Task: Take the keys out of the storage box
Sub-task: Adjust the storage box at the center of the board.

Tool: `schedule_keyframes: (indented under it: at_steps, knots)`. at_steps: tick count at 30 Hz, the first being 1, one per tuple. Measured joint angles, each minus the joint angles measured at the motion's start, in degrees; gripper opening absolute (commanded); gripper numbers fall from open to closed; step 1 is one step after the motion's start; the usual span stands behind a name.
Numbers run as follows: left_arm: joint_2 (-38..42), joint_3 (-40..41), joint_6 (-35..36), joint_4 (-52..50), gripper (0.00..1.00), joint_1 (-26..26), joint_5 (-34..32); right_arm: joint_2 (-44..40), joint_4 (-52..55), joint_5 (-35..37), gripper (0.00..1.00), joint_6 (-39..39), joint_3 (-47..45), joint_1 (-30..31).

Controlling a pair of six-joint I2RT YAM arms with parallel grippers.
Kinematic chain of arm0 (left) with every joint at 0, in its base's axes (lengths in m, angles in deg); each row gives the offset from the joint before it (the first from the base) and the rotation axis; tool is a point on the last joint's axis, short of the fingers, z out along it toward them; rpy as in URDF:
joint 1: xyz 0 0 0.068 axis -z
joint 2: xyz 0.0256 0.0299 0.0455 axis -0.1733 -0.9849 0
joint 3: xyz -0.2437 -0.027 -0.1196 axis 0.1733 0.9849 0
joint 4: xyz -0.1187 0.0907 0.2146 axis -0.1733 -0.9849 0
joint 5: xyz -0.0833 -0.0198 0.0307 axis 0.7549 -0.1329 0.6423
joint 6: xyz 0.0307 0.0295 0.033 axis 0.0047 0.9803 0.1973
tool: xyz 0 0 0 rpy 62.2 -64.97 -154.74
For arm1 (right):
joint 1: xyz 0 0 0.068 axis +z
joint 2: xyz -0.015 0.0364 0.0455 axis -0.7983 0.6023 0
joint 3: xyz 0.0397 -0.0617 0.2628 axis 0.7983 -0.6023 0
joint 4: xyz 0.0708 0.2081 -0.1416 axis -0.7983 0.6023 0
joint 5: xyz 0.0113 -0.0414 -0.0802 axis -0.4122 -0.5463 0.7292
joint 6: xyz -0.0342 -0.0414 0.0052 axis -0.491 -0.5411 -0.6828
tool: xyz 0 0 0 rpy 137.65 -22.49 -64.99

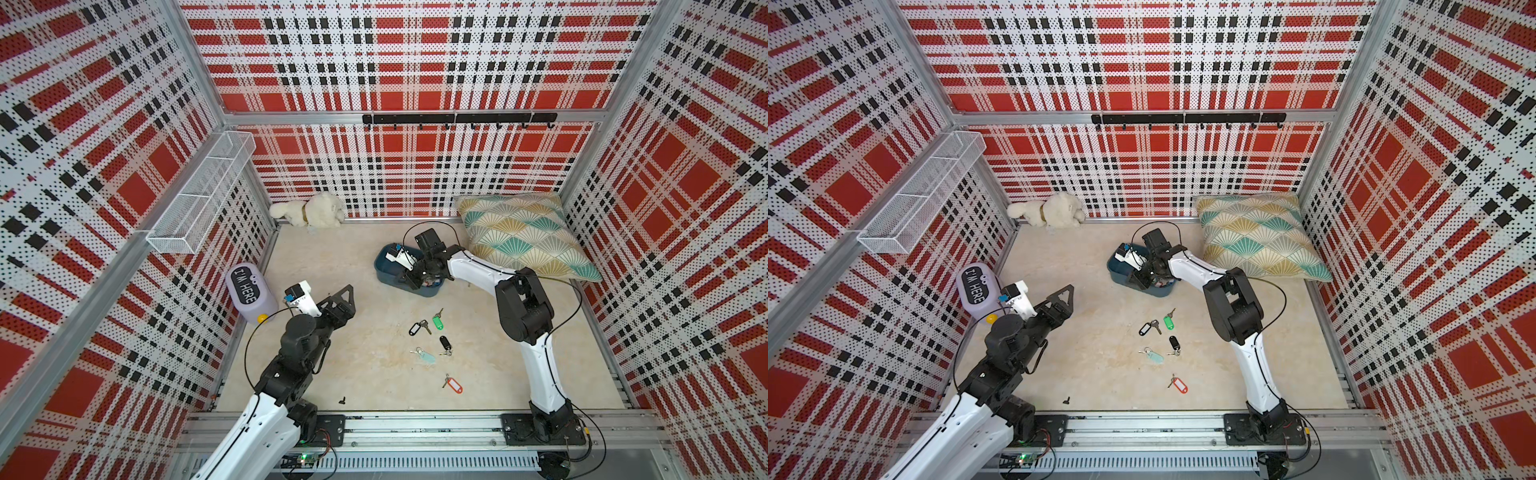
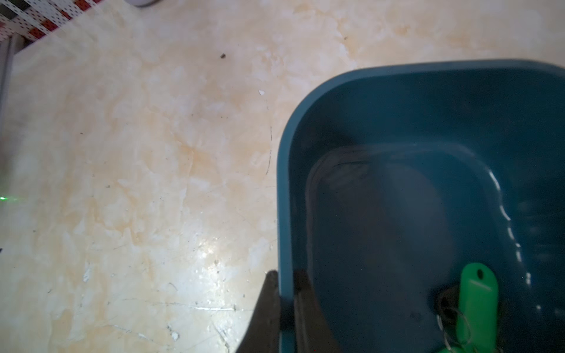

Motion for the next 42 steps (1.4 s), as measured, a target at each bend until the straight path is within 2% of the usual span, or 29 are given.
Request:
schedule_keyframes:
  at_steps: [10, 14, 16, 19, 25, 29, 31, 33, 34, 35, 38, 39, 42]
  knots:
    - [2.3, 0.0, -0.3, -1.6, 0.92, 0.0, -0.6, -4.2, 4.1, -10.6, 0.0, 12.1, 1.1, 0.0]
    - [2.6, 0.0, -0.5, -1.6, 0.92, 0.0, -0.7, -4.1, 5.3, -11.7, 0.0, 15.0, 1.6, 0.0]
    - [2.6, 0.0, -0.6, -1.6, 0.92, 0.0, -0.8, -3.5, 7.2, -11.0, 0.0, 14.8, 3.5, 0.0]
    - [2.6, 0.0, -0.6, -1.6, 0.92, 0.0, -0.8, -1.7, 9.6, -10.7, 0.07, 12.0, 7.7, 0.0]
    - [2.4, 0.0, -0.7, -1.6, 0.92, 0.0, -0.8, 2.4, 12.8, -10.9, 0.14, 2.7, 10.8, 0.4]
    - [1.7, 0.4, -1.1, -0.2, 0.92, 0.0, -0.2, 5.6, 14.7, -9.2, 0.23, -1.5, 12.5, 0.6]
    - [-0.1, 0.9, -1.7, 2.1, 0.92, 0.0, 0.8, 6.6, 15.7, -8.0, 0.35, -2.6, 12.9, 0.6]
    - [-3.8, 0.9, -2.0, 4.6, 0.92, 0.0, 1.8, 6.7, 16.4, -7.0, 0.4, -3.2, 12.8, 0.8]
    - [-5.9, 0.8, -2.0, 5.7, 0.92, 0.0, 2.3, 6.5, 16.2, -6.4, 0.48, -3.0, 12.6, 0.8]
    - [-8.4, 0.6, -1.9, 6.8, 0.92, 0.1, 2.8, 5.9, 15.1, -5.7, 0.58, -2.3, 11.6, 0.8]
    - [-16.0, -1.3, -1.7, 9.1, 0.92, 0.2, 4.2, 1.4, 11.4, -1.4, 0.64, 1.4, 5.6, 0.9]
    - [-18.4, -2.2, -1.5, 10.0, 0.92, 0.2, 4.7, -0.8, 10.4, 0.5, 0.73, 3.7, 3.4, 0.9]
    - [-24.3, -5.5, -0.3, 12.8, 0.92, 0.2, 5.5, -8.5, 5.7, 6.1, 0.79, 9.8, -3.8, 1.2]
